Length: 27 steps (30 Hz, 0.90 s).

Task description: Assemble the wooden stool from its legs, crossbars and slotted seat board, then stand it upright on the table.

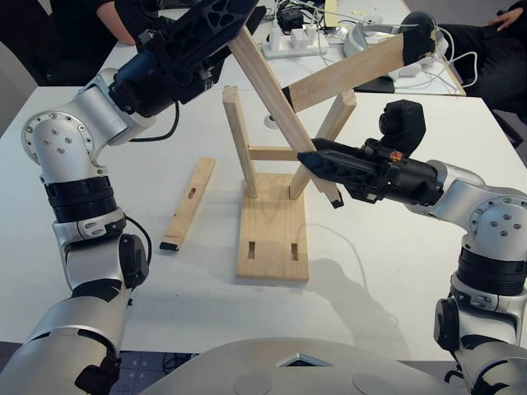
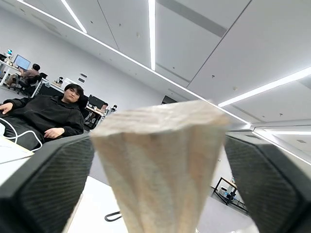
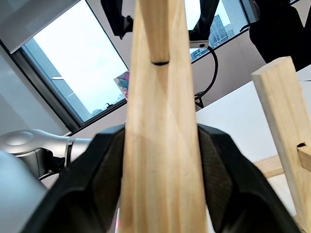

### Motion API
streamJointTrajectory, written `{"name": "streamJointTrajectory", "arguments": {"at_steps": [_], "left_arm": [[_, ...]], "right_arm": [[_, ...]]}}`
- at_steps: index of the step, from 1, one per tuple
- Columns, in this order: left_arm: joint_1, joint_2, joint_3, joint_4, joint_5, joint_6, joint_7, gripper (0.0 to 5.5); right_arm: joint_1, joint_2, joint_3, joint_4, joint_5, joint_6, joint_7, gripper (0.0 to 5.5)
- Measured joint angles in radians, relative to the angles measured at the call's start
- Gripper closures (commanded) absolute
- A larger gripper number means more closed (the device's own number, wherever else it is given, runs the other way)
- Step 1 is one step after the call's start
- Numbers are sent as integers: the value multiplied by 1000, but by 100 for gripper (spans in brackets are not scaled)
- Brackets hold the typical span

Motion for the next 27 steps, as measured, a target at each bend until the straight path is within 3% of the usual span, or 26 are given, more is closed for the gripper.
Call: {"name": "streamJointTrajectory", "arguments": {"at_steps": [15,24,27], "left_arm": [[54,24,-19,-47,41,-1,-57,348],[55,24,-24,-47,62,-2,-86,349],[56,24,-23,-47,77,-7,-85,349]], "right_arm": [[17,-20,14,9,-10,-4,34,343],[18,-36,21,9,-44,-19,70,343],[18,-41,37,5,-99,-49,82,282]]}}
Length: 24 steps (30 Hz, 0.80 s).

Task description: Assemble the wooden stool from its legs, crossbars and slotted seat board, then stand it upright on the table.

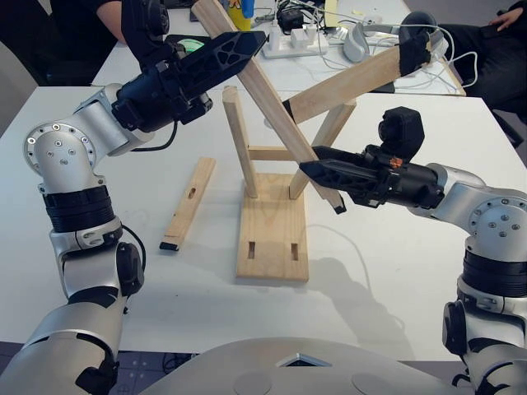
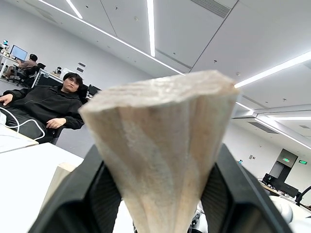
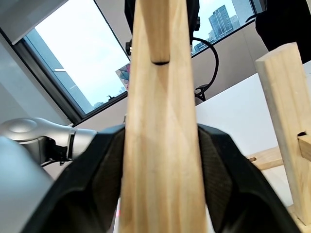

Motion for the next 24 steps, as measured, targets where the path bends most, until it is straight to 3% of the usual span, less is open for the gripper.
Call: {"name": "streamJointTrajectory", "arguments": {"at_steps": [4,9,13,17,24], "left_arm": [[7,7,15,-1,5,-9,11,349],[24,8,19,-28,7,-15,14,349],[50,57,34,-40,25,-21,15,349],[50,111,67,-45,18,-19,-1,349],[50,246,106,-64,7,22,-38,349]], "right_arm": [[29,-28,20,0,-65,-21,28,216],[59,-78,7,6,-92,-28,75,213],[206,-231,8,1,-252,-114,197,213],[350,-299,108,-1,-589,-366,209,213],[560,-247,267,-107,-992,-921,204,213]]}}
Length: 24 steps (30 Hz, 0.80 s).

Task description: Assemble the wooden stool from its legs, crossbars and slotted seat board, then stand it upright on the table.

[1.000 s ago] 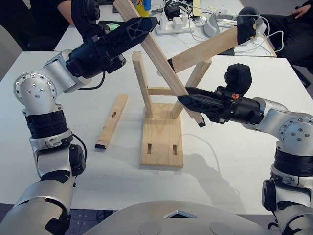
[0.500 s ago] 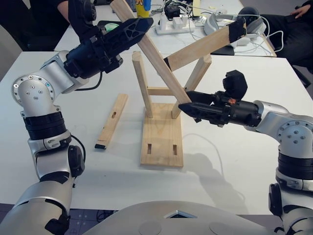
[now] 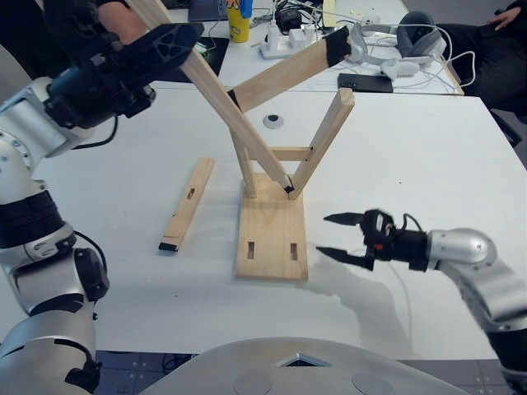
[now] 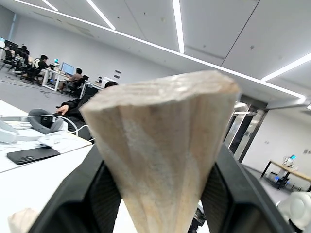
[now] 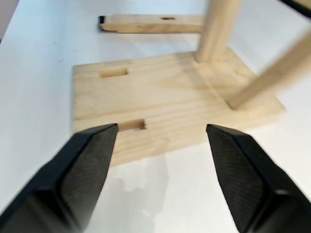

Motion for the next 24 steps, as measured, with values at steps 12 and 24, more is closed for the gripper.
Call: {"name": "streamJointTrajectory", "arguments": {"at_steps": [12,24], "left_arm": [[85,58,-23,-103,31,1,-29,349],[142,63,-199,-220,208,-116,-145,349]], "right_arm": [[48,101,178,-20,-325,-243,-98,213],[17,187,255,52,-527,-280,-275,213]]}}
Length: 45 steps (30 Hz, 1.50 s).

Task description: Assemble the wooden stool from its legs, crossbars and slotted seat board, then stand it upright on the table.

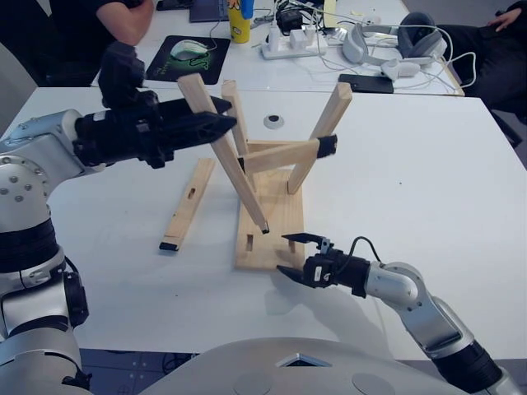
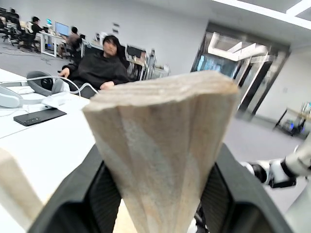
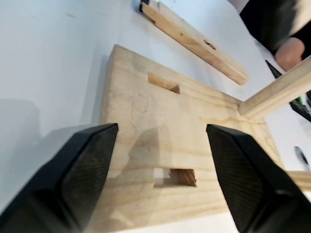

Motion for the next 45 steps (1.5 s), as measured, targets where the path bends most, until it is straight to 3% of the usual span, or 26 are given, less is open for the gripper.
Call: {"name": "streamJointTrajectory", "arguments": {"at_steps": [6,21,45], "left_arm": [[3,24,-94,-27,166,-138,-94,349],[139,-23,-145,-67,287,-292,-110,349],[191,9,-201,-129,303,-339,-151,349]], "right_arm": [[-13,-11,-24,30,1,-12,-12,213],[-87,-34,-24,88,39,-18,24,213],[-69,-25,-18,73,49,31,10,213]]}}
